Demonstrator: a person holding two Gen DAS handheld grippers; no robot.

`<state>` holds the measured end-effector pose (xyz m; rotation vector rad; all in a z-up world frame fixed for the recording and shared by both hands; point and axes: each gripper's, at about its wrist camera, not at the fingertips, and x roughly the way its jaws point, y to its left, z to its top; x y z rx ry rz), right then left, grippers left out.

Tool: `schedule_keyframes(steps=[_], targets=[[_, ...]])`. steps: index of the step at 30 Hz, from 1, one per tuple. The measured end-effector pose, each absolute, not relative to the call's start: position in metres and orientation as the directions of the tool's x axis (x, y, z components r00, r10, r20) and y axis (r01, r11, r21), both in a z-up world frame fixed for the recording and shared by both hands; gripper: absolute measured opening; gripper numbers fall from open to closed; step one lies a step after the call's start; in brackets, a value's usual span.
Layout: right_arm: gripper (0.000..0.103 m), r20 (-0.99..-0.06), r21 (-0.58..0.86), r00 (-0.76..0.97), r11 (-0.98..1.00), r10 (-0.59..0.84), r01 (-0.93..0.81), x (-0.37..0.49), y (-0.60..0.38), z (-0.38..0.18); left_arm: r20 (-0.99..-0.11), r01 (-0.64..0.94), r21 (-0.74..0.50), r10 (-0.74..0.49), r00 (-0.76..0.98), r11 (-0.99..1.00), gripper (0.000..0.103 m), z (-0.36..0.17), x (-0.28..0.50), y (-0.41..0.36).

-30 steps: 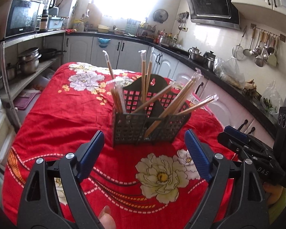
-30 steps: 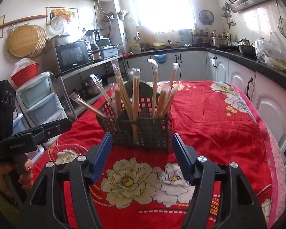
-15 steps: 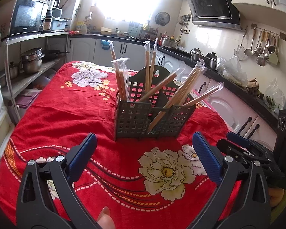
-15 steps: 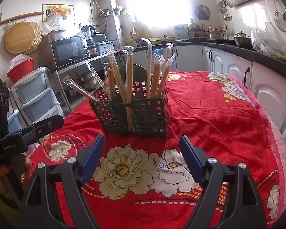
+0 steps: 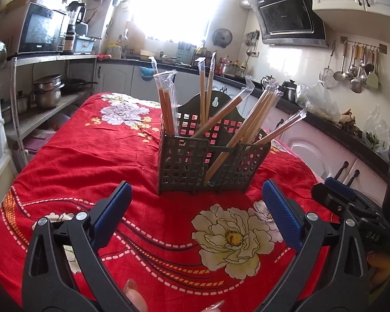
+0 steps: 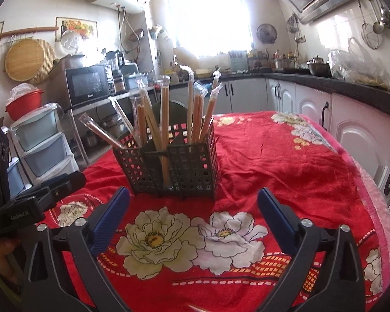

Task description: Organize utensils

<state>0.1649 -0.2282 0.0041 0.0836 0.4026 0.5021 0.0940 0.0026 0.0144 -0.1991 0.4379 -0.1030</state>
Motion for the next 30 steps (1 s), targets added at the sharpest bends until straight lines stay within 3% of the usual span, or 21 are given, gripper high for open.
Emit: schedule_keyframes(steps=[10,30], targets=[[0.096,-0.265,0.101,0.850,0.890,0.455,-0.445,0.155,-0.226,0.000,-0.360,0.053,-0.187,-0.118,0.926,0.981,0.092,0.008,0.090,0.000],[0.096,-0.283,0.114,0.855,0.900,0.435,-0.421,0.159,-0.226,-0.013,-0.356,0.058,-0.163,-0.113,0.928,0.985,0.092,-0.001,0.089,-0.005]])
